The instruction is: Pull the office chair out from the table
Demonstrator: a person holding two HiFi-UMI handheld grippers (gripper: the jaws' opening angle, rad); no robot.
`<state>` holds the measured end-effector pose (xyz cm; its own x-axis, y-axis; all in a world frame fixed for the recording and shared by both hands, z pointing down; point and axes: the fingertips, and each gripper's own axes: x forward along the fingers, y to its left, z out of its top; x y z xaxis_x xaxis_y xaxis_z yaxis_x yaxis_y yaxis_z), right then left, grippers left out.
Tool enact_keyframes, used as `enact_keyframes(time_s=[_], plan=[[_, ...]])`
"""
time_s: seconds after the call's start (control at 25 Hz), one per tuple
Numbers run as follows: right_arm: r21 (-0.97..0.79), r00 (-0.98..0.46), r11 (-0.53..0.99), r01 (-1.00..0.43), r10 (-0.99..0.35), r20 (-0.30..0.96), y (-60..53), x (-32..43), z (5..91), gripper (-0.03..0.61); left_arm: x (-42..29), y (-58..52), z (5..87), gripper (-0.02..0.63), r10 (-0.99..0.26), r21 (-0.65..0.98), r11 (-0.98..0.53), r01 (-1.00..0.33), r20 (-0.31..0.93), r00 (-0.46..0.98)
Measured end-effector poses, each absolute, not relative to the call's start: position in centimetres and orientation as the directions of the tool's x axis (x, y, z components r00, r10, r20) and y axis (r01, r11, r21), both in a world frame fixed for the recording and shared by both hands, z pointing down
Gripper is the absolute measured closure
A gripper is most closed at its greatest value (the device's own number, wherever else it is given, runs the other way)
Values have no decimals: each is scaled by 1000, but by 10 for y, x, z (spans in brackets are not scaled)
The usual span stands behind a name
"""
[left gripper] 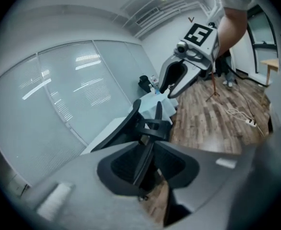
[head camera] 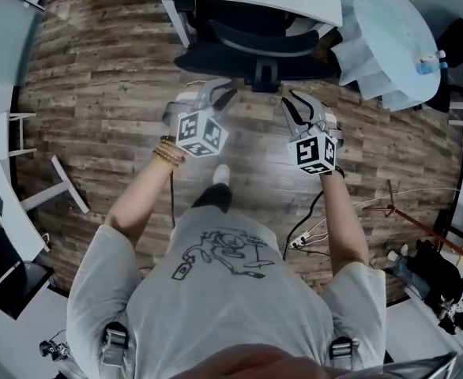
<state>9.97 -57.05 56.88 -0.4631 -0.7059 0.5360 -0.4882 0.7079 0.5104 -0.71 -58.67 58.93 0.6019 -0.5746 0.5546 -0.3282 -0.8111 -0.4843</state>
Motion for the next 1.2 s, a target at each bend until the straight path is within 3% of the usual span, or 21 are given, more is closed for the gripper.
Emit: enact_keyframes(time_s=[0.32, 0.64, 0.8, 0.88, 0.92, 1.2], plan=[[560, -401, 758, -334, -653, 643, -602, 107, 618, 421, -9, -612, 633, 462, -554, -521, -821, -232, 631, 544], [601, -297, 794, -92, -598, 744, -630, 118, 668, 362, -7, -631, 671, 427, -503, -530, -843, -90, 720, 478], [593, -267, 804, -48, -582, 768, -642, 122, 686, 372, -9, -640, 680, 419, -503, -540, -840, -48, 743, 442], [588, -254, 808, -37, -577, 776, -647, 125, 691, 414, -10, -644, 683, 477, -502, -539, -841, -42, 749, 432], [582, -250, 812, -32, -571, 782, -649, 125, 693, 465, -11, -645, 684, 502, -501, -538, -842, -42, 750, 432], [562, -254, 826, -47, -554, 793, -645, 123, 695, 469, -14, -644, 686, 512, -481, -516, -855, -44, 761, 434]])
